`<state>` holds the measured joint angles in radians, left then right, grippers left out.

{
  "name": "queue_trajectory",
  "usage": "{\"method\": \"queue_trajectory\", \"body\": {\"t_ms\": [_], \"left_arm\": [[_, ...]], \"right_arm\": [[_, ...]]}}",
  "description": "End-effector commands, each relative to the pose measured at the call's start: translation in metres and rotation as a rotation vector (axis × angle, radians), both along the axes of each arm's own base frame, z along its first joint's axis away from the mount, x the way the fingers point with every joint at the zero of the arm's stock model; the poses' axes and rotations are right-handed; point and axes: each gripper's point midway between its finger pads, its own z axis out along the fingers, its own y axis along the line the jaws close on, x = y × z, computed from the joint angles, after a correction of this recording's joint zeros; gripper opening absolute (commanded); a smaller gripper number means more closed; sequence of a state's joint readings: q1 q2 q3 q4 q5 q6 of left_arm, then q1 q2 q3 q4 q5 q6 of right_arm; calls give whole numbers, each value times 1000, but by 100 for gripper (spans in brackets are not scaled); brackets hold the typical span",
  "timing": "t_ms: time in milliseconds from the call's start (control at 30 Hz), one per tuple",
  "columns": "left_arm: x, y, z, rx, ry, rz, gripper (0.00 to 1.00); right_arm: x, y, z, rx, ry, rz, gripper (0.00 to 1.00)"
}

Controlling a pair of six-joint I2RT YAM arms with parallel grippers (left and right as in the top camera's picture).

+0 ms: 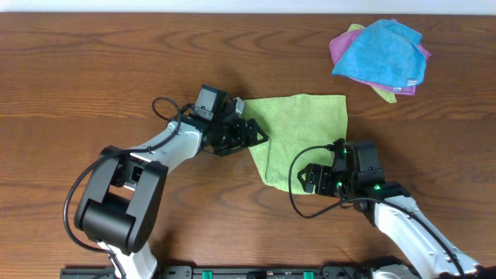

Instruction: Fold the cloth

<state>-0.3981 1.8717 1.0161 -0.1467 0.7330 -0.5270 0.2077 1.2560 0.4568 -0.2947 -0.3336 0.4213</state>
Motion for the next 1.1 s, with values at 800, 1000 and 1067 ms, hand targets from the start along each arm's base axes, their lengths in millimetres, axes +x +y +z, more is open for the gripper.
{"method": "queue_trajectory", "body": {"t_ms": [800, 1000, 1067], "left_arm": [[8, -25, 13, -36, -165, -100, 82], [7, -25, 12, -25, -184, -118, 80], [6, -27, 12, -23, -198, -134, 79]], "right_arm": [[-1, -1, -2, 6, 15, -13, 86], [-2, 0, -1, 12, 16, -9, 86], [-2, 0, -1, 12, 16, -10, 86]]}}
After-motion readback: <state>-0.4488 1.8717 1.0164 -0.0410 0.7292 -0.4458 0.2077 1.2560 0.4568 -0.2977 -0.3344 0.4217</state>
